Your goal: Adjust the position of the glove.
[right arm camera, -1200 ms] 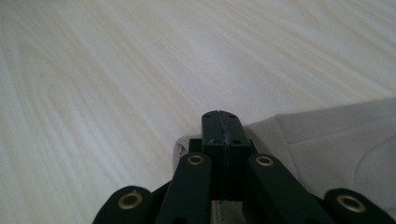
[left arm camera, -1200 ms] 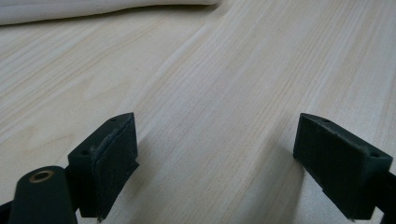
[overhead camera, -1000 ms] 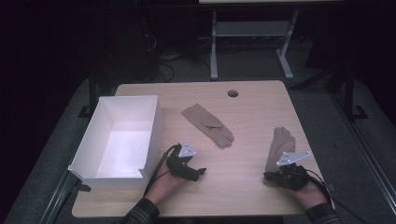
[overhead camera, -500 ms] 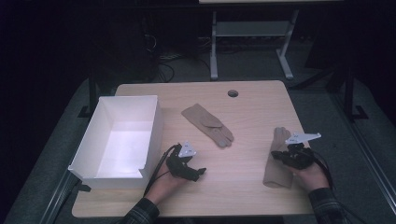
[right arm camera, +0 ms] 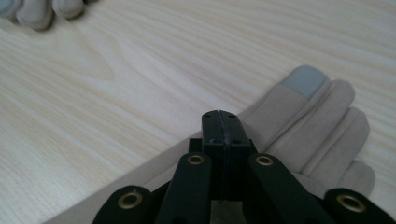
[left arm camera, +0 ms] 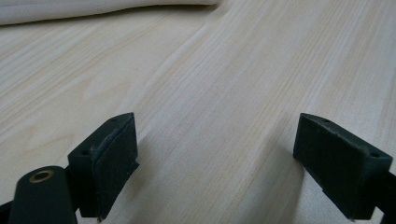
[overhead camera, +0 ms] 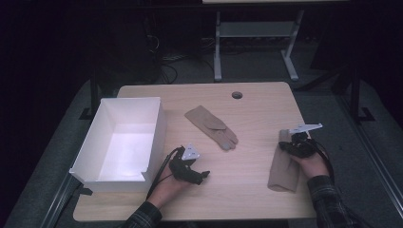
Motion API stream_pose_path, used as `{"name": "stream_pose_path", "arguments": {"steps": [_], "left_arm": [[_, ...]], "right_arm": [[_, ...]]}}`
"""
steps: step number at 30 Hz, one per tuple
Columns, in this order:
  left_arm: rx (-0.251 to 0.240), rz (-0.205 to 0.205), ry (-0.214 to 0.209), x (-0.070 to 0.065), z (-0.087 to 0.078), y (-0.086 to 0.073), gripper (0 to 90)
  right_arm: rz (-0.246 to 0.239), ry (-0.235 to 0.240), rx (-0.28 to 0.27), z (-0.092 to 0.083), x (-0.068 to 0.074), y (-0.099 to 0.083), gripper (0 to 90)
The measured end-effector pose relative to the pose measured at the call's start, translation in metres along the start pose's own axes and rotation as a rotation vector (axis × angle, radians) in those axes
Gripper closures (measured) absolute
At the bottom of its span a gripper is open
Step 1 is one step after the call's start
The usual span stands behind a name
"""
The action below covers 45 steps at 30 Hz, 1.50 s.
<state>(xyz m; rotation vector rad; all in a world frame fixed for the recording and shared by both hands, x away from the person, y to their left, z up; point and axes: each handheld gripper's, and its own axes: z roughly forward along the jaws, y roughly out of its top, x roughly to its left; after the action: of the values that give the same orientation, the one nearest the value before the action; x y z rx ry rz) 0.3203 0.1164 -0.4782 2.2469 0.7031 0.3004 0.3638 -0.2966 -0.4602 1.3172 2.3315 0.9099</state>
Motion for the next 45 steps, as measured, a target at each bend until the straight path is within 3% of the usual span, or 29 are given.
{"name": "stream_pose_path", "arguments": {"steps": [3,8,11,20,28,39,45], "left_arm": [[0.000,-0.001,0.000,0.000,0.000,0.000,12.9],[0.000,0.000,0.000,0.000,0.000,0.000,12.9],[0.000,0.000,0.000,0.000,0.000,0.000,12.9],[0.000,-0.001,0.000,0.000,0.000,0.000,12.9],[0.000,0.006,0.002,0.000,0.000,0.000,12.9],[0.000,-0.003,0.000,0.000,0.000,0.000,12.9],[-0.001,-0.008,-0.001,-0.001,0.000,0.000,12.9]], "right_arm": [[0.018,0.015,0.006,0.003,-0.001,-0.002,90.0],[-0.001,0.024,0.007,0.006,0.003,-0.001,90.0],[0.003,0.052,0.012,0.007,0.009,0.000,90.0],[-0.067,0.131,0.008,0.019,0.039,0.011,90.0],[-0.104,0.151,0.011,0.023,0.054,0.016,90.0],[-0.076,0.132,-0.060,0.004,0.039,0.014,89.7],[-0.054,0.115,-0.065,-0.014,0.028,-0.002,89.8]]}}
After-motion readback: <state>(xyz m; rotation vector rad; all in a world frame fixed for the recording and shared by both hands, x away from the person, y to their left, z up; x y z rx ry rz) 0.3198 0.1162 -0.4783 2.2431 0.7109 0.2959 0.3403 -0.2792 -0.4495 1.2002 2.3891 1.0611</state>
